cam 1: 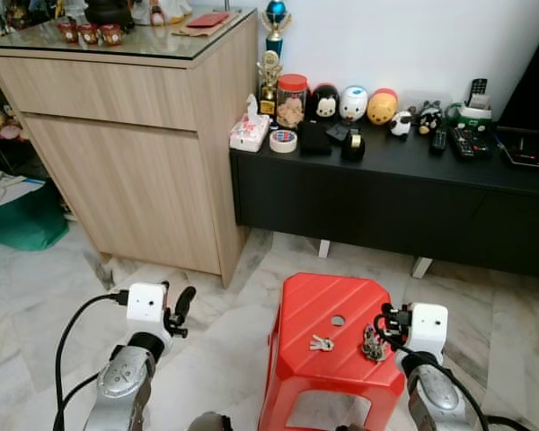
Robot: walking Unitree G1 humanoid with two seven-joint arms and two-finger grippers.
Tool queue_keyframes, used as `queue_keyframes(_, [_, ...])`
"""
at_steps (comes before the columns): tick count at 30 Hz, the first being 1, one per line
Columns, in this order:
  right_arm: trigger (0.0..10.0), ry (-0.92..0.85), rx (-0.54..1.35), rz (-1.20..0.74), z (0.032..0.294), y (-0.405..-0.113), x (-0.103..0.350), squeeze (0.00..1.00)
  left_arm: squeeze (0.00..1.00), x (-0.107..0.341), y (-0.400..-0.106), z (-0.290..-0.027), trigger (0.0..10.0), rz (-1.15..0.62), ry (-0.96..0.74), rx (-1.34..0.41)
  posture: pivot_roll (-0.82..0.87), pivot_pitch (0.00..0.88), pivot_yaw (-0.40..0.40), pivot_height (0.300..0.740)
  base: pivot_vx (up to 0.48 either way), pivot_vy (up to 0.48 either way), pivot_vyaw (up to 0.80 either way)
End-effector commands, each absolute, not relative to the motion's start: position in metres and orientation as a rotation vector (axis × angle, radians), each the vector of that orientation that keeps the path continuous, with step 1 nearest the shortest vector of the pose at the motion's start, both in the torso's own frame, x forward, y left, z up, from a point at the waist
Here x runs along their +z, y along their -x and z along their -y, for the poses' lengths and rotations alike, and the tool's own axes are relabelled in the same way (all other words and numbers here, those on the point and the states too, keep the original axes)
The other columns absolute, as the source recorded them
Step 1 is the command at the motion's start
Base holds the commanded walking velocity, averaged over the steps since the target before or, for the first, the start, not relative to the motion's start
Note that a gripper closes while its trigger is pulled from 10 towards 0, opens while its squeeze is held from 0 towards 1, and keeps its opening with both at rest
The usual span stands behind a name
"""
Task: Hang keys on a hook
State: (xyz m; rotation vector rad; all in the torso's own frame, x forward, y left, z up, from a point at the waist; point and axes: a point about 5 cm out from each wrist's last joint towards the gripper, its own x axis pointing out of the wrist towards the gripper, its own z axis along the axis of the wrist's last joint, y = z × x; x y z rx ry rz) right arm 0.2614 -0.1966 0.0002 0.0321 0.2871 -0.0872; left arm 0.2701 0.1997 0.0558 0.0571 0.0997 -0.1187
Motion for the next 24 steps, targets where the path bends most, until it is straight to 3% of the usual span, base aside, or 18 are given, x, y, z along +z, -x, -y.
queue_keyframes(1, [10.0, -0.024, -0.100, -0.272, 0.199, -0.263, 0.003, 0.00, 0.00, 0.060, -0.273, -0.198, 10.0, -0.084, -0.084, -0.138, 0.07, 0.000, -0.028, 0.652, 0.304, 0.000, 0.00])
queue_keyframes(12, [10.0, -0.031, -0.108, -0.274, 0.200, -0.263, 0.002, 0.00, 0.00, 0.060, -0.272, -0.196, 10.0, -0.083, -0.082, -0.153, 0.07, 0.000, -0.025, 0.652, 0.299, 0.000, 0.00])
queue_keyframes(24, [10.0, -0.017, -0.052, -0.413, 0.197, -0.253, -0.015, 0.00, 0.00, 0.061, -0.270, -0.195, 10.0, -0.088, -0.081, -0.162, 0.06, 0.000, -0.019, 0.652, 0.000, 0.000, 0.00])
